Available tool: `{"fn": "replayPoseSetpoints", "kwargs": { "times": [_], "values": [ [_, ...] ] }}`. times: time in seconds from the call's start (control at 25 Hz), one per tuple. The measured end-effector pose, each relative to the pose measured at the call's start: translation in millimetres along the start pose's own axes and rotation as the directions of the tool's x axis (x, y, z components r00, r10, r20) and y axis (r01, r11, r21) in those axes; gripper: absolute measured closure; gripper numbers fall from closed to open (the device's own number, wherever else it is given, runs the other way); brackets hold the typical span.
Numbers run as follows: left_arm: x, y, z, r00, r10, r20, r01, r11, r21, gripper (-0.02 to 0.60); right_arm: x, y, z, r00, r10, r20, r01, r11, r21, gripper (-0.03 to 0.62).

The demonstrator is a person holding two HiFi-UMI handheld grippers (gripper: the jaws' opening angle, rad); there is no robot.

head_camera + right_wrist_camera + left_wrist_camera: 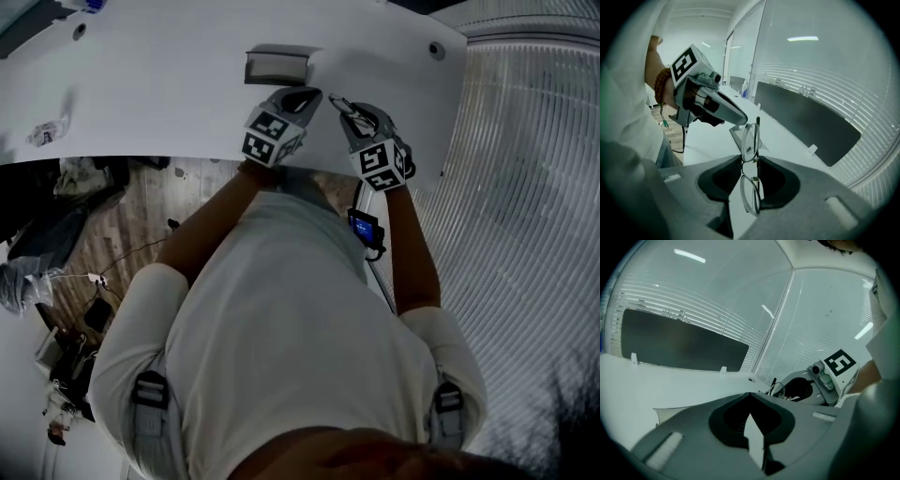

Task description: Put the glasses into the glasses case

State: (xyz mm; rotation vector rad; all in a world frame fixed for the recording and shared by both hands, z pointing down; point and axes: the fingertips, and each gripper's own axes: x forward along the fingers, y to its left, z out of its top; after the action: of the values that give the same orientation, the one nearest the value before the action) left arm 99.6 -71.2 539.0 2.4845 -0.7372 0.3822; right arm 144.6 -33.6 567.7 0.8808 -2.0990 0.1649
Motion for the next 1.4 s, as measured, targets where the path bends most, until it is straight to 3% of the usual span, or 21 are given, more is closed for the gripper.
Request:
{"fn": "replayPoseSetpoints", "kwargs": {
  "times": [0.28,0.68,1.4],
  "values": [
    [-34.3,47.1,0.6,0.991,0.125,0.046,-0.123,0.992,-0.038,0.580,37.7,19.8,41.8,0.993,0.107,0.040,-0.102,0.989,-0.106,0.479],
    [-103.5,98.8,-17.8,0.957,0.278,0.084,-0.266,0.955,-0.131,0.580,74.1,71.0,95.0,0.971,0.234,0.054,-0.212,0.941,-0.264,0.480],
    [-81.3,139.6,-29.6,0.955,0.295,0.033,-0.290,0.949,-0.121,0.580,137.7,41.3,103.8,0.974,0.225,-0.028,-0.218,0.894,-0.391,0.480]
  ]
}}
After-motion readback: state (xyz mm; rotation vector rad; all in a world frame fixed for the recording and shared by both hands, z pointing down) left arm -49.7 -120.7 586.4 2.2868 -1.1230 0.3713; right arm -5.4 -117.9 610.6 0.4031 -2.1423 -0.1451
